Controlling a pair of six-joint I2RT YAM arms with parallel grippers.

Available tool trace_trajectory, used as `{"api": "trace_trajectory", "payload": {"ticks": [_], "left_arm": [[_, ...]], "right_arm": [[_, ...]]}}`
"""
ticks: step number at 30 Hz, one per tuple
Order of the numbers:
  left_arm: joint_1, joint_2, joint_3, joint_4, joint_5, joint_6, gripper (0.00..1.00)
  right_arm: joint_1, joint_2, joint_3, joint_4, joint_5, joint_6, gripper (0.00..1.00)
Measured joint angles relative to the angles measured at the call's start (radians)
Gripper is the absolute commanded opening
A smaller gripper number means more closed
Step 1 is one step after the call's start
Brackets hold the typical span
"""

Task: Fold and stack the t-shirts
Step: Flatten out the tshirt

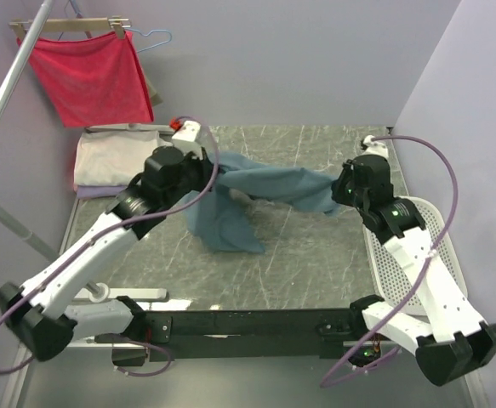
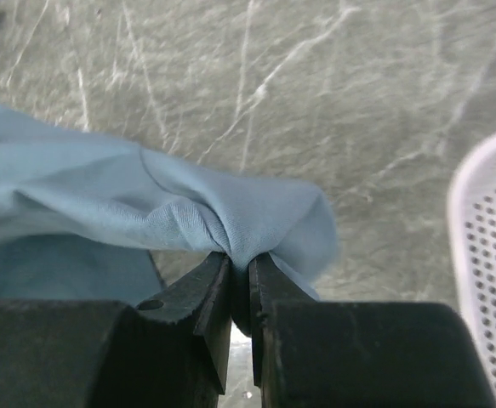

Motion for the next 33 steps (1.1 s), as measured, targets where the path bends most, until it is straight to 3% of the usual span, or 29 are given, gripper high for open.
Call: {"api": "trace_trajectory", "payload": {"ticks": [4, 9, 10, 11, 12, 13, 17, 25, 29, 33], "left_arm": [[-0.032, -0.052, -0.14, 0.045, 0.03, -0.064, 0.01], [-0.138, 0.107, -0.404, 0.079, 0.15, -0.185, 0.01], [-0.169, 0.15, -0.448, 0.078, 0.177, -0.212, 0.1], [-0.188, 0.172, -0.469, 0.075, 0.194, -0.229, 0.31], [-0.212, 0.19, -0.484, 0.071, 0.21, -0.246, 0.76], [-0.229, 0.2, -0.487, 0.069, 0.222, -0.261, 0.99], [-0.244, 0.199, -0.443, 0.066, 0.208, -0.278, 0.99], [-0.192, 0.217, -0.204, 0.064, 0.005, -0.169, 0.99], [-0.113, 0.332, -0.141, 0.14, -0.005, -0.125, 0.98], [-0.054, 0.481, -0.125, 0.174, -0.002, -0.105, 0.9]], "right_arm": [[0.0, 0.063, -0.02, 0.044, -0.072, -0.001, 0.12], [0.003, 0.084, -0.118, 0.059, -0.136, -0.001, 0.12], [0.003, 0.084, -0.137, 0.056, -0.141, -0.001, 0.12], [0.003, 0.084, -0.15, 0.051, -0.145, -0.001, 0.12], [0.003, 0.084, -0.158, 0.046, -0.146, -0.001, 0.12], [0.003, 0.084, -0.163, 0.042, -0.146, -0.001, 0.12], [0.003, 0.083, -0.163, 0.045, -0.145, -0.002, 0.12], [0.003, 0.088, -0.163, 0.055, -0.146, -0.005, 0.12], [0.003, 0.096, -0.163, 0.065, -0.149, -0.005, 0.12], [0.003, 0.098, -0.163, 0.068, -0.15, -0.008, 0.12]]}}
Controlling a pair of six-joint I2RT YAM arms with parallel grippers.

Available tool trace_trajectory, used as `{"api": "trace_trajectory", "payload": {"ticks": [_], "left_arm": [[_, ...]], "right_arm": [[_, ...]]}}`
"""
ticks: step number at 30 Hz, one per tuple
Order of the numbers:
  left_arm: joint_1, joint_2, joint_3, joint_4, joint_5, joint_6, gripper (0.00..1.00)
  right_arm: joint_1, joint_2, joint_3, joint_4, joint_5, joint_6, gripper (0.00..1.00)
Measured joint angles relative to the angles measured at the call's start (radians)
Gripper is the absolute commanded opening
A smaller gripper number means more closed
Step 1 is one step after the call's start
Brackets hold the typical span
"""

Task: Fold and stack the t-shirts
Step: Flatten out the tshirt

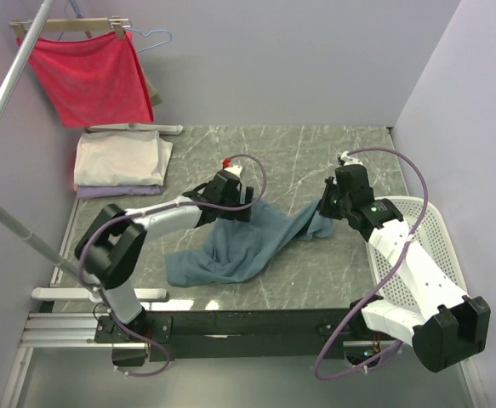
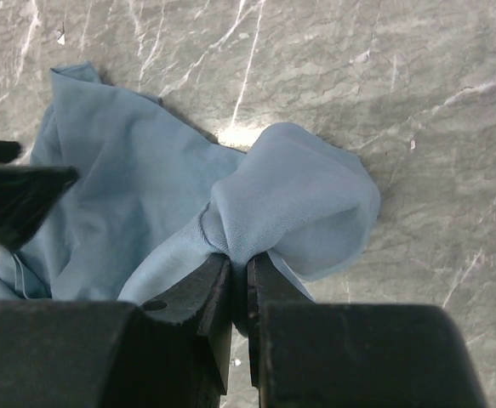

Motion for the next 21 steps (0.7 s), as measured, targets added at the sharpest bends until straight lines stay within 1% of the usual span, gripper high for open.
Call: {"api": "trace_trajectory", "payload": {"ticks": [3, 5, 8, 11, 13, 14, 15, 16, 17, 18, 21], "left_arm": [[0.028, 0.082, 0.0, 0.003, 0.008, 0.013, 0.89], [0.042, 0.105, 0.0, 0.01, 0.013, 0.016, 0.89], [0.06, 0.11, 0.004, 0.023, 0.019, 0.021, 0.88], [0.076, 0.11, 0.019, 0.037, 0.027, 0.024, 0.83], [0.084, 0.11, 0.023, 0.055, 0.035, 0.024, 0.74], [0.088, 0.11, 0.023, 0.064, 0.04, 0.024, 0.68], [0.093, 0.11, 0.023, 0.071, 0.049, 0.023, 0.55], [0.097, 0.11, 0.023, 0.074, 0.057, 0.02, 0.51], [0.103, 0.11, 0.023, 0.077, 0.065, 0.014, 0.49], [0.109, 0.11, 0.023, 0.08, 0.077, 0.013, 0.53], [0.132, 0.11, 0.018, 0.096, 0.097, 0.008, 0.55]], "right_arm": [[0.0, 0.002, 0.0, 0.0, 0.001, -0.004, 0.12], [0.0, 0.008, 0.0, 0.001, 0.001, -0.008, 0.12], [0.0, 0.018, 0.0, 0.003, 0.0, -0.011, 0.12], [0.0, 0.03, 0.0, 0.009, -0.001, -0.014, 0.12], [0.0, 0.038, 0.0, 0.013, -0.001, -0.016, 0.12], [0.0, 0.043, 0.0, 0.014, -0.002, -0.016, 0.12], [0.0, 0.048, 0.0, 0.016, -0.002, -0.018, 0.12], [0.0, 0.054, 0.0, 0.017, -0.002, -0.019, 0.12], [0.0, 0.059, 0.0, 0.019, -0.003, -0.019, 0.11], [0.0, 0.064, 0.0, 0.021, -0.004, -0.019, 0.11], [0.0, 0.076, 0.0, 0.022, -0.005, -0.023, 0.11]]}}
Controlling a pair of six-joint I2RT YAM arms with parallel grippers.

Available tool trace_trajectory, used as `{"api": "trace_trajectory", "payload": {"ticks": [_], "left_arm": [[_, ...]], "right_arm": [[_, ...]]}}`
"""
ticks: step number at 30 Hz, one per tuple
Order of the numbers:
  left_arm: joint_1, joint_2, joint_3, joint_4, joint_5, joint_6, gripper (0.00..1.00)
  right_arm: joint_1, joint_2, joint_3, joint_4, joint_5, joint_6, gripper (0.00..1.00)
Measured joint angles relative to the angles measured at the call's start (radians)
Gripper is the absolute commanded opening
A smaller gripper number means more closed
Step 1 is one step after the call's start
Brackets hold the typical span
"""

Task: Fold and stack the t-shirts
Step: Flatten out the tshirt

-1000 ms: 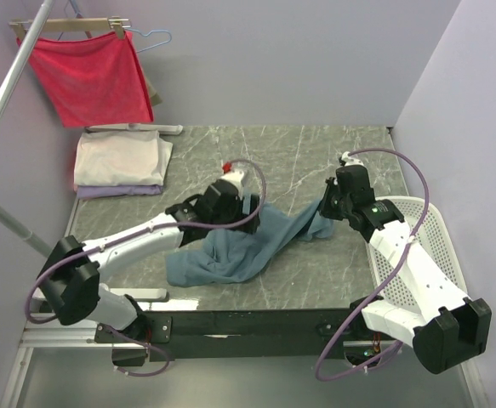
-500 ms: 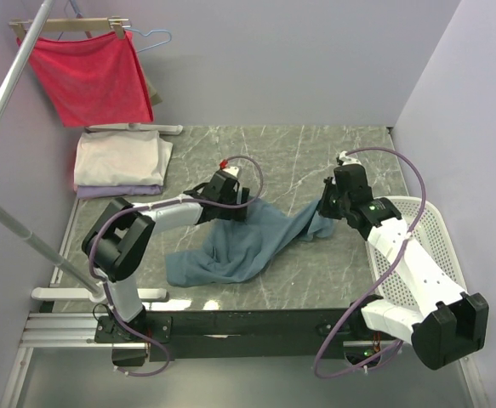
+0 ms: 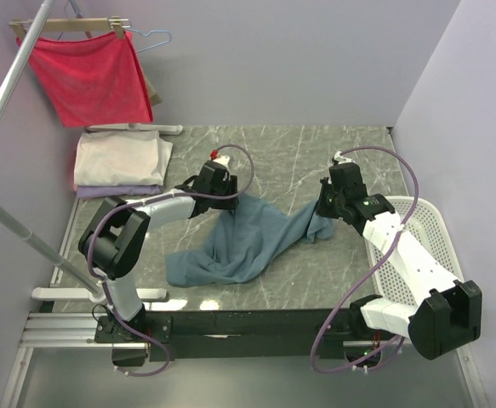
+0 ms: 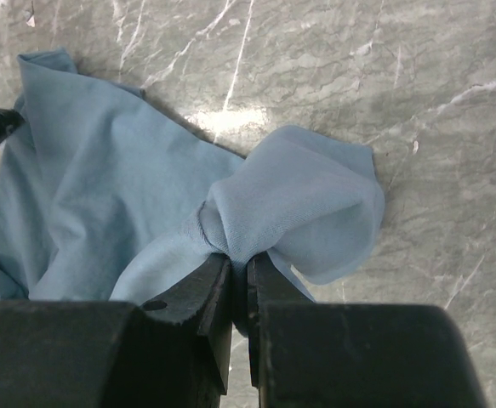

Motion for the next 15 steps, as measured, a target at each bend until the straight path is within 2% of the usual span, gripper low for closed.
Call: {"api": "trace_trajectory", "payload": {"ticks": [8, 15], "left_arm": [[0.053, 0.0, -0.037, 0.039, 0.053, -0.023, 0.53], [0.056, 0.002, -0.039, 0.071, 0.108, -0.034, 0.5]], "right_arm": [[0.0, 0.002, 0.0, 0.0, 0.0, -0.004, 0.11], [0.0, 0.002, 0.0, 0.0, 0.0, -0.005, 0.11]]}}
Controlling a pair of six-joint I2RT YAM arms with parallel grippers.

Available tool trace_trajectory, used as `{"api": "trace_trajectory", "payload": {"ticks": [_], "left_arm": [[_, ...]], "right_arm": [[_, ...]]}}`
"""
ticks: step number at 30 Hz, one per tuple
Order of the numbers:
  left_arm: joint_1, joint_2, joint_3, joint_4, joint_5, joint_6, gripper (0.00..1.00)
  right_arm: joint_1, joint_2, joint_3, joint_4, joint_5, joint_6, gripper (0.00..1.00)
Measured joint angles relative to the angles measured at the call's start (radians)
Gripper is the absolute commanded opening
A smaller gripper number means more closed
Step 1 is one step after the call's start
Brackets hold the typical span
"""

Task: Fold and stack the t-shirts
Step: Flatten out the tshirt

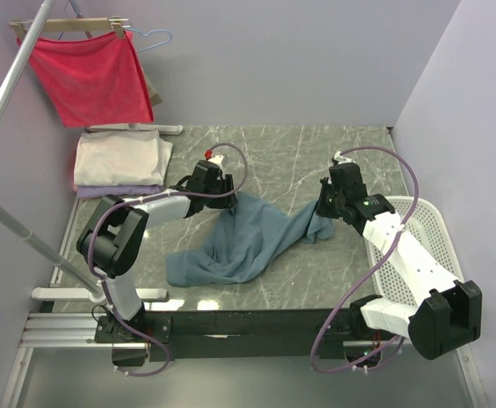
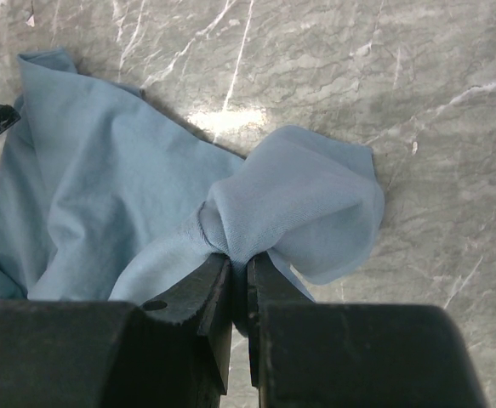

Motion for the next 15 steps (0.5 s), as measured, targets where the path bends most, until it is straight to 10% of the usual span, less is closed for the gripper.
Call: {"api": "trace_trajectory", "payload": {"ticks": [15], "left_arm": [[0.0, 0.032, -0.005, 0.018, 0.019, -0.026, 0.43]], "right_arm": [[0.0, 0.0, 0.0, 0.0, 0.0, -0.003, 0.11]]}}
